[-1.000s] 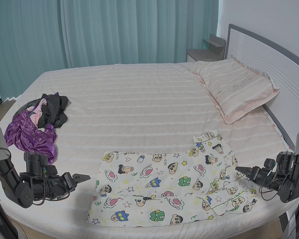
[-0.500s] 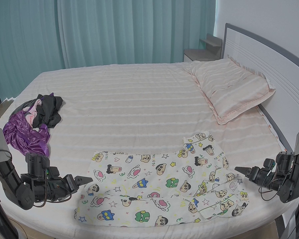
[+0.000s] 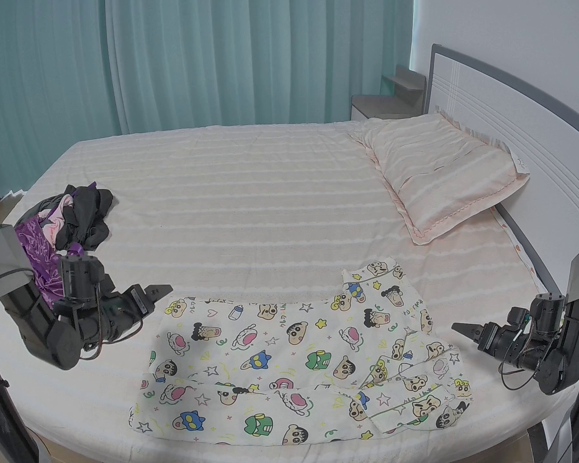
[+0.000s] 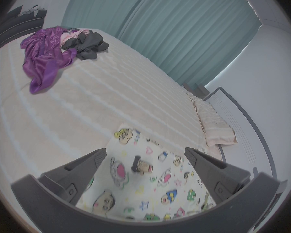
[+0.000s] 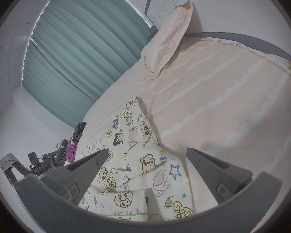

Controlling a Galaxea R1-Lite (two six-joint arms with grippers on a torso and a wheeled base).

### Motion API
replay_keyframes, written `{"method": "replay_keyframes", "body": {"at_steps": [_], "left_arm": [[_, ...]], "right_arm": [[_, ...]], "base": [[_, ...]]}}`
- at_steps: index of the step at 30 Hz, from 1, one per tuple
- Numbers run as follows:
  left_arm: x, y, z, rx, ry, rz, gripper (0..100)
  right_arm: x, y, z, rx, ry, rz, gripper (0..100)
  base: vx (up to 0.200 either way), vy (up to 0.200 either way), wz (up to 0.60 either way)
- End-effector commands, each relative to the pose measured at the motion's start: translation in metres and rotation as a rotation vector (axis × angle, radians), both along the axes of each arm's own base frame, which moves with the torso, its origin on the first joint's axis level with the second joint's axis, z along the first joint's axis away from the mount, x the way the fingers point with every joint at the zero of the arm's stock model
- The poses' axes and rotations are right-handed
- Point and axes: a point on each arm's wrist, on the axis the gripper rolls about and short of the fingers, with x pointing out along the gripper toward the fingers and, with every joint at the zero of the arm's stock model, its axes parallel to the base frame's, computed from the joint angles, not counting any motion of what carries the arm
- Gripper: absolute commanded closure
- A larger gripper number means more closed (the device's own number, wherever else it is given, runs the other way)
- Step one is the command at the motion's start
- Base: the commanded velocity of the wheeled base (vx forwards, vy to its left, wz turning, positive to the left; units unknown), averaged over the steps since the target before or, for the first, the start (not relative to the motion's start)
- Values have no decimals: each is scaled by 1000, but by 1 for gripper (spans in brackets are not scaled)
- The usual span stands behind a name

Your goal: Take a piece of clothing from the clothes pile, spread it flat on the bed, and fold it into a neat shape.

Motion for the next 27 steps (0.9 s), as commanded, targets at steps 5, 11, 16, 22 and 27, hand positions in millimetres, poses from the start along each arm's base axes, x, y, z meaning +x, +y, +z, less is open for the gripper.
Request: {"method": "replay_keyframes", "body": {"at_steps": [5,11,16,22,27], "left_arm": [[86,14,-46,15,129,40,0],[106,13,-69,37,129,5,0],[107,11,-74,25,136,-29,0],[106,8,-75,10,139,-55,0],[107,-3,-78,5,140,-91,0]], "right_arm": [[1,16,5,9,-8,-24,0],[0,24,3,14,2,2,0],[-2,29,3,14,10,23,0],[-1,30,3,14,6,26,0],[0,30,4,14,1,26,0]], "base": [[0,0,0],[0,0,0],[0,0,0],[0,0,0],[0,0,0]]}}
